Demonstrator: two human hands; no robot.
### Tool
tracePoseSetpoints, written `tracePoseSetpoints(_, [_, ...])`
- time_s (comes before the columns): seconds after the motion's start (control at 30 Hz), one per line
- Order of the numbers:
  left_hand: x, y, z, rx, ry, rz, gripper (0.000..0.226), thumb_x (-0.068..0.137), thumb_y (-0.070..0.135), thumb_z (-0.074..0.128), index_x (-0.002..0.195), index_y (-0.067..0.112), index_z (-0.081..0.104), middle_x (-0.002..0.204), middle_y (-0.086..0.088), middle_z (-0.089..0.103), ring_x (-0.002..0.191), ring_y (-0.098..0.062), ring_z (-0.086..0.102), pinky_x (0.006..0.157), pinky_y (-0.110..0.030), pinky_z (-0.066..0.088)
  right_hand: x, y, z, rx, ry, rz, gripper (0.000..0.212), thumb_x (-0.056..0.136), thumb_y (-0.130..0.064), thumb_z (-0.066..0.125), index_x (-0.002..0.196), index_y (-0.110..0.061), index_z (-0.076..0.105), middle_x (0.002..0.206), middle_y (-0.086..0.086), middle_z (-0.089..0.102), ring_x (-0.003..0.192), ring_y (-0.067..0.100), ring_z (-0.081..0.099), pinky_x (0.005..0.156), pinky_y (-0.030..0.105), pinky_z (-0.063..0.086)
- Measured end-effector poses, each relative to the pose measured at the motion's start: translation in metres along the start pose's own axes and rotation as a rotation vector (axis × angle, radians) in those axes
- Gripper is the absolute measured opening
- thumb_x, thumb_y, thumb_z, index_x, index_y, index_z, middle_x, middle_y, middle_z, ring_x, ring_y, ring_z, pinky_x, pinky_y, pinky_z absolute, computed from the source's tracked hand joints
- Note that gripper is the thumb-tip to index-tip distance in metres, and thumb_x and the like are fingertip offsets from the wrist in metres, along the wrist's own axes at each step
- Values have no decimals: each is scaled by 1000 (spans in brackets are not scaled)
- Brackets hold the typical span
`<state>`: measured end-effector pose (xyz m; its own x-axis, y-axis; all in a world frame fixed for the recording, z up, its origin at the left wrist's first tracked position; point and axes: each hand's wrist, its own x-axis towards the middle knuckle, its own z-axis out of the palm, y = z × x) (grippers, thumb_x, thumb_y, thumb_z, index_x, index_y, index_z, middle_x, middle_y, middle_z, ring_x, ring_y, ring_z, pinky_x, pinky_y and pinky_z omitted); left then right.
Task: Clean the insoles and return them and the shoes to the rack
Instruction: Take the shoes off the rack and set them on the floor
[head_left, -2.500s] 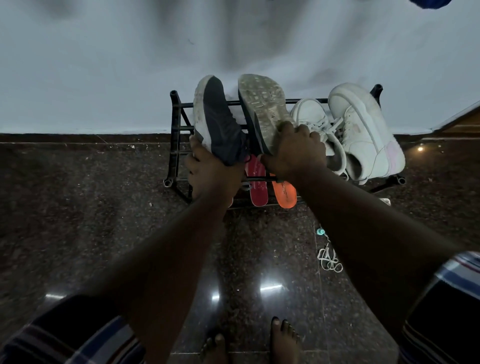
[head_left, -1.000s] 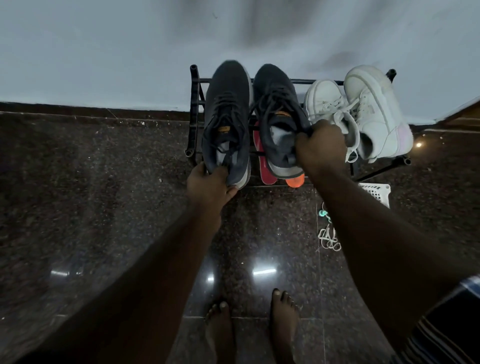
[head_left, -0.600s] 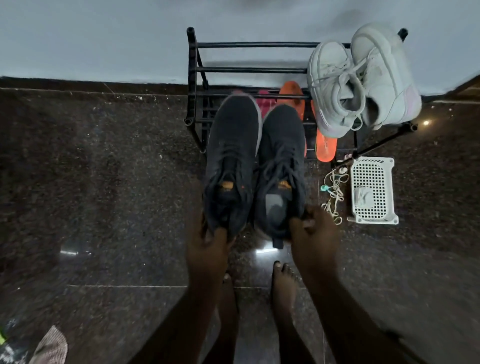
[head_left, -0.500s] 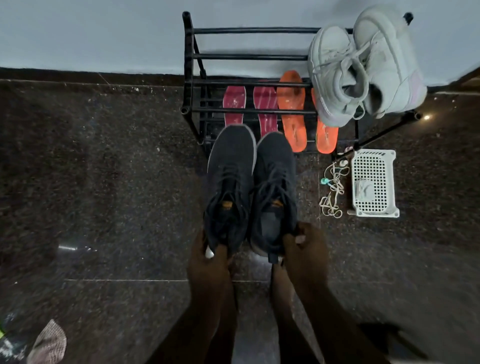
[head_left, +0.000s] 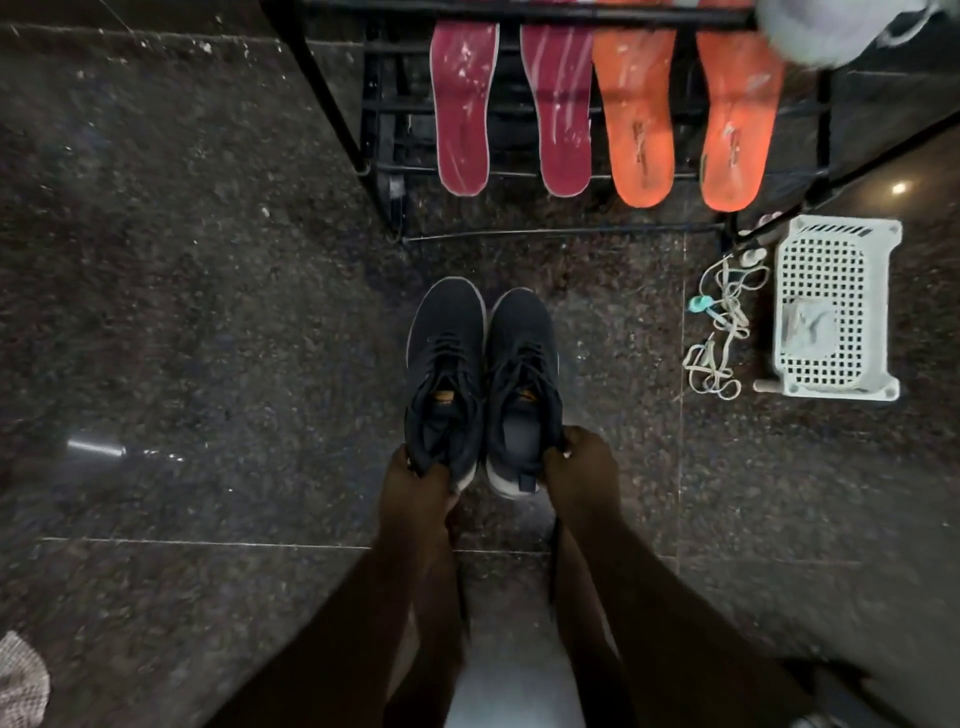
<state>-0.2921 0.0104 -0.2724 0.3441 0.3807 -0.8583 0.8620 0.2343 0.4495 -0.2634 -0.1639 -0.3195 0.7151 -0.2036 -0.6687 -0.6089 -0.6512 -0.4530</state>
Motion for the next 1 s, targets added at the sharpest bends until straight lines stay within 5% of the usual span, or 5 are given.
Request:
tracePoseSetpoints(0.27, [65,8,36,-41,-94,70,27,85,3,64,79,29,66,86,-2,67,87,-30,65,75,-43,54,71,3,16,12,94,-77,20,77,-1,50,61,-13,48,61,7,54,54,20,48,47,25,29])
tracePoseSetpoints(0.5, [93,-6,59,-19,-154,-18,25,95,-3,58,91,22,62,91,-1,66,93,-29,63,85,-46,54,99,31,22,-37,125,-101,20,78,-2,50,66,-18,47,67,11,56,66,26,51,57,31,40])
tracePoseSetpoints(0.67, [94,-10,59,78,-169,-16,19,99,2,55,113,15,54,92,-1,61,76,-16,58,68,-33,53,99,36,23,-78,74,-115,14,78,-4,49,84,-8,62,79,11,64,79,34,59,68,41,52])
tracePoseSetpoints(0.8, [100,-18,58,489,-92,160,51,94,18,61,141,16,42,131,-12,60,108,-32,63,96,-51,53,90,22,13,-72,62,-93,23,83,-5,51,103,-10,62,99,12,66,90,33,62,76,38,52])
tracePoseSetpoints(1.0, [79,-17,57,684,-63,366,63,95,9,59,153,20,38,149,-18,36,125,-36,52,100,-39,45,65,8,6,-88,92,-59,43,90,-15,54,132,-15,45,124,17,49,102,39,56,80,40,46])
